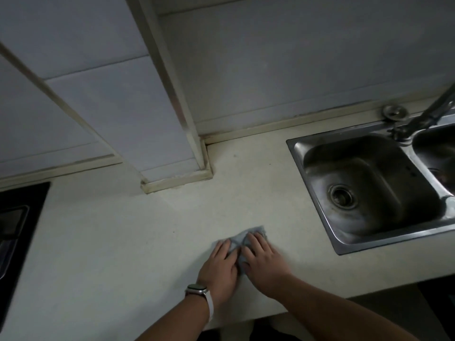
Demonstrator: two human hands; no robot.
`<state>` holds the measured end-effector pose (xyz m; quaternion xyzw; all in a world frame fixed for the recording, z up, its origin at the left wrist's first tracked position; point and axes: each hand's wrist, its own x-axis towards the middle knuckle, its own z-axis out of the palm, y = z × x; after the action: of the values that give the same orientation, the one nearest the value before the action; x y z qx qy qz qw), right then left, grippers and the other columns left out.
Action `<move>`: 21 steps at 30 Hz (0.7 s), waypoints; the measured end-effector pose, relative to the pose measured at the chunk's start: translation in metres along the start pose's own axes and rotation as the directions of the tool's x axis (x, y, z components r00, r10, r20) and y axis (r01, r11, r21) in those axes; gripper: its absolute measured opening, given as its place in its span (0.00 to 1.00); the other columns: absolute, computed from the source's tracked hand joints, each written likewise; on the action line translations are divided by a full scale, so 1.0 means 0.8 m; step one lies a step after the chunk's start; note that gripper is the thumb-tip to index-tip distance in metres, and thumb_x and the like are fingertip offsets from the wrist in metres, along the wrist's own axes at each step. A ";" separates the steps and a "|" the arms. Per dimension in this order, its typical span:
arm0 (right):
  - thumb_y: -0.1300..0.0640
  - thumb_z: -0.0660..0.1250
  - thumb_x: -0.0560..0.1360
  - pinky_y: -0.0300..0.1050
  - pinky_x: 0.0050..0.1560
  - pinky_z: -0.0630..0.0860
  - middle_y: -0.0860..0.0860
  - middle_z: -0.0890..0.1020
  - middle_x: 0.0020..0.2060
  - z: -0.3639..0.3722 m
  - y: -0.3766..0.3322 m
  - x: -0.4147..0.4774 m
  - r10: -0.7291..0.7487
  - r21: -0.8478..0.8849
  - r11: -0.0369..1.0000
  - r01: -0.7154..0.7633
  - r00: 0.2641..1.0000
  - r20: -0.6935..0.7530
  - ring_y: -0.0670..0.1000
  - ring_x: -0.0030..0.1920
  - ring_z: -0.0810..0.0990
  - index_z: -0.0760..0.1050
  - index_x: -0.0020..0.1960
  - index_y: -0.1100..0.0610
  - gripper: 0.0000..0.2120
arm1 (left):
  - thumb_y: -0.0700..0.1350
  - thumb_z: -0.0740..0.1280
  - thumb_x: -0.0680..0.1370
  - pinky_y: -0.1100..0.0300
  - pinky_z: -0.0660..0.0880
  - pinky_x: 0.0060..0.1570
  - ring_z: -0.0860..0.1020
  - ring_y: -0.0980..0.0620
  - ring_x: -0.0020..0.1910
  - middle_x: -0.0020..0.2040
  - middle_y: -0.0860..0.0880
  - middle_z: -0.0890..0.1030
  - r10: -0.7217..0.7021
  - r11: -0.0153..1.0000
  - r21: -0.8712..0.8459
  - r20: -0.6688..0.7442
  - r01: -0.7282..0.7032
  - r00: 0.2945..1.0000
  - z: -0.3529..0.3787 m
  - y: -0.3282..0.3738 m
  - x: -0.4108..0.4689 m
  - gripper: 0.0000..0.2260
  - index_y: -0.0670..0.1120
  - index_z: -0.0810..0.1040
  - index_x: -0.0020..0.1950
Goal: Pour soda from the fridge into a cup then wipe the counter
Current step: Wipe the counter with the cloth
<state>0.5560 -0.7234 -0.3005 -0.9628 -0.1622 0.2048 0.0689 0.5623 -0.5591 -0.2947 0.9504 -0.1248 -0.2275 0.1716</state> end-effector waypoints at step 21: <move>0.46 0.50 0.83 0.53 0.75 0.41 0.62 0.51 0.78 -0.034 0.034 0.063 -0.012 0.052 0.999 0.014 0.999 -0.037 0.63 0.78 0.46 0.55 0.76 0.57 0.26 | 0.48 0.51 0.84 0.53 0.46 0.78 0.43 0.46 0.80 0.81 0.48 0.44 0.032 0.986 0.163 0.091 -0.047 0.995 -0.031 -0.002 0.076 0.24 0.54 0.49 0.80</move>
<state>0.6186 -0.7340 -0.2996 -0.9631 -0.1620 0.1911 0.0985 0.6268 -0.5698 -0.2985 0.9477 -0.1695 -0.2545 0.0915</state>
